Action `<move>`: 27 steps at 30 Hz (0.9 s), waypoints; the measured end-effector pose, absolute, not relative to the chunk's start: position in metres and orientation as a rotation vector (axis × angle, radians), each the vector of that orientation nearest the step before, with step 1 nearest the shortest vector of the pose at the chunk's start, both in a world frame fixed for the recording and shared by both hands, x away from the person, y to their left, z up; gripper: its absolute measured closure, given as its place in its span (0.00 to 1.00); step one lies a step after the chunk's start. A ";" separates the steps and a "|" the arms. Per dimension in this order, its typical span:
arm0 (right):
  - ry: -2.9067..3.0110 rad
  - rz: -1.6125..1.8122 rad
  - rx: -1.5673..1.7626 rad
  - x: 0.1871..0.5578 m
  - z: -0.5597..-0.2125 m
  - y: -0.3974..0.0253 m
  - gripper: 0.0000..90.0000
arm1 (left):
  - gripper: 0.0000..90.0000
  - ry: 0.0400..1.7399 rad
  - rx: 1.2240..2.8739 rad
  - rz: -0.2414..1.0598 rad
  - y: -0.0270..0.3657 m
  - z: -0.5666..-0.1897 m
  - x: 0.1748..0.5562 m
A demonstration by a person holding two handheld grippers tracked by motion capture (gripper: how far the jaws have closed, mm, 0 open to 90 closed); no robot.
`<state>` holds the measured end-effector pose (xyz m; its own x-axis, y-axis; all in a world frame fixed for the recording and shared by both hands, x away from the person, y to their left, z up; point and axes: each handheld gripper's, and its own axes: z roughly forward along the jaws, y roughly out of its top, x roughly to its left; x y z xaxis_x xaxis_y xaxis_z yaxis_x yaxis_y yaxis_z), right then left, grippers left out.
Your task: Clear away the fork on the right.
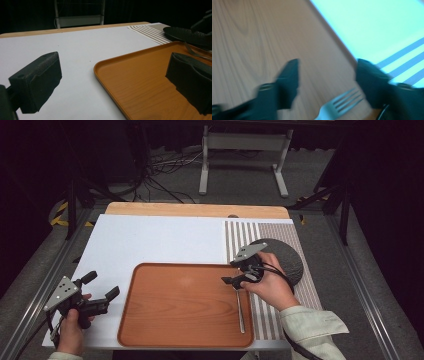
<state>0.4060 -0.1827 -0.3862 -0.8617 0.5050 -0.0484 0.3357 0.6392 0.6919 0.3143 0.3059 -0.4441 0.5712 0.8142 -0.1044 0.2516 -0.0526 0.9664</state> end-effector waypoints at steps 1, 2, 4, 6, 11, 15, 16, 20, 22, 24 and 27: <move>2.600 1.077 0.692 0.405 -0.384 -0.185 0.30 | 0.01 0.919 1.602 0.585 0.306 -0.444 0.314; 2.579 1.104 0.696 0.403 -0.382 -0.186 0.27 | 0.01 0.920 1.604 0.583 0.306 -0.444 0.314; 2.532 1.156 0.674 0.398 -0.376 -0.192 0.23 | 0.01 0.919 1.604 0.584 0.306 -0.444 0.314; 2.512 1.175 0.667 0.396 -0.374 -0.195 0.22 | 0.01 0.917 1.603 0.585 0.306 -0.444 0.314; 2.417 1.255 0.651 0.389 -0.365 -0.211 0.19 | 0.01 0.918 1.604 0.586 0.307 -0.443 0.313; 2.344 1.328 0.643 0.381 -0.359 -0.226 0.18 | 0.01 0.920 1.604 0.586 0.307 -0.443 0.313; 2.327 1.342 0.647 0.380 -0.358 -0.230 0.18 | 0.01 0.921 1.605 0.586 0.307 -0.443 0.313; 2.264 1.391 0.657 0.374 -0.356 -0.244 0.17 | 0.01 0.923 1.600 0.586 0.307 -0.443 0.313; 2.237 1.413 0.663 0.371 -0.356 -0.252 0.17 | 0.01 0.924 1.600 0.586 0.307 -0.443 0.313; 2.218 1.432 0.666 0.368 -0.357 -0.258 0.17 | 0.01 0.924 1.596 0.589 0.307 -0.443 0.313; 2.175 1.468 0.664 0.364 -0.358 -0.269 0.17 | 0.01 0.923 1.600 0.591 0.308 -0.443 0.313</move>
<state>0.3639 -0.2688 -0.3582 -0.7922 0.6043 -0.0851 0.1469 0.3242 0.9345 0.3126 0.3080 -0.4433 0.5655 0.8184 -0.1021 0.2496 -0.0518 0.9670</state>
